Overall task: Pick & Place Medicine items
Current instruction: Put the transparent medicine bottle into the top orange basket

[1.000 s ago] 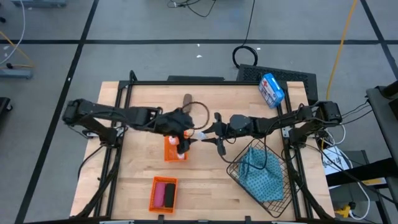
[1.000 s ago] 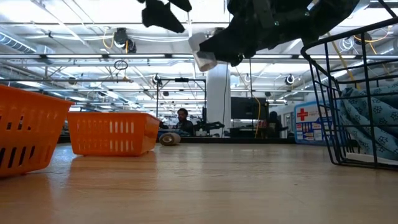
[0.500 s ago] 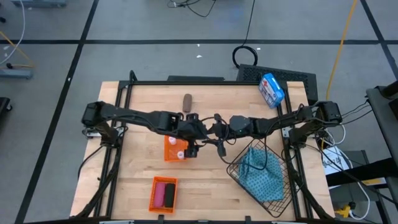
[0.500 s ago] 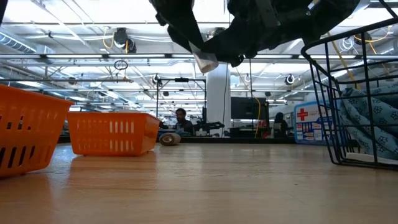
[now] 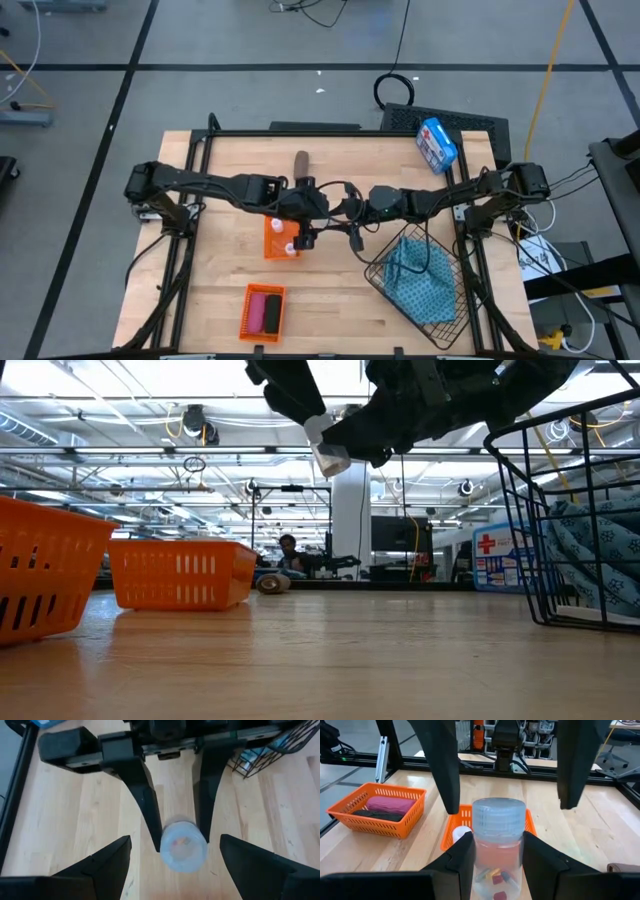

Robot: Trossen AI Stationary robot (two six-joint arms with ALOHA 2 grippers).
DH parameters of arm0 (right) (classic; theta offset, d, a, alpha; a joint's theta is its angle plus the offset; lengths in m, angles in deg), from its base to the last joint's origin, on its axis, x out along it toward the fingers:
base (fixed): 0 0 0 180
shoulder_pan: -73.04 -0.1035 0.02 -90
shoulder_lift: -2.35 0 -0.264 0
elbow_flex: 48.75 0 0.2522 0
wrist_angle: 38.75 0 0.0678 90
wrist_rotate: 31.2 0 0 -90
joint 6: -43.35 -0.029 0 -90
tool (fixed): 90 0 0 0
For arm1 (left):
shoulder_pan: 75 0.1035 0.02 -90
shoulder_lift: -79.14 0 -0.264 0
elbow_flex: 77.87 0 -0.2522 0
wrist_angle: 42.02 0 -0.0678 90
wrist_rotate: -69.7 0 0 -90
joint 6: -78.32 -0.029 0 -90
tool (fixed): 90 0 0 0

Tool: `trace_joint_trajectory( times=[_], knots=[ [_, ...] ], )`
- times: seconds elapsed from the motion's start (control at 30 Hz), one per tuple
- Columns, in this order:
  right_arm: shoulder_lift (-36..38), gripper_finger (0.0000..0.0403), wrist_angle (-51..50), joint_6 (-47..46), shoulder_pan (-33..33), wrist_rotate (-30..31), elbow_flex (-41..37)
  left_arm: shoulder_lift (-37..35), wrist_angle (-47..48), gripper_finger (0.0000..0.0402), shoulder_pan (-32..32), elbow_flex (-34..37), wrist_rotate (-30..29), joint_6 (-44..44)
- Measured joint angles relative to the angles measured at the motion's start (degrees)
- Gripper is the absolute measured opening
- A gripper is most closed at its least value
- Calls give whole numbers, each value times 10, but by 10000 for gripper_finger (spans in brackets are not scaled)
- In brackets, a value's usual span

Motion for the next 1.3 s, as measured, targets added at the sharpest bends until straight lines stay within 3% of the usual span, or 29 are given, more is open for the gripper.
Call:
trace_joint_trajectory(
  times=[0.73,1.1,1.3],
  knots=[
    [0,122,0,-1,0,0,0,22,10,305,0,1,-9,22],
    [1,122,-3,-2,0,0,0,25,-7,216,0,1,-8,-3],
    [1,122,-6,-2,0,0,0,24,-4,196,0,1,-8,-4]
  ],
)
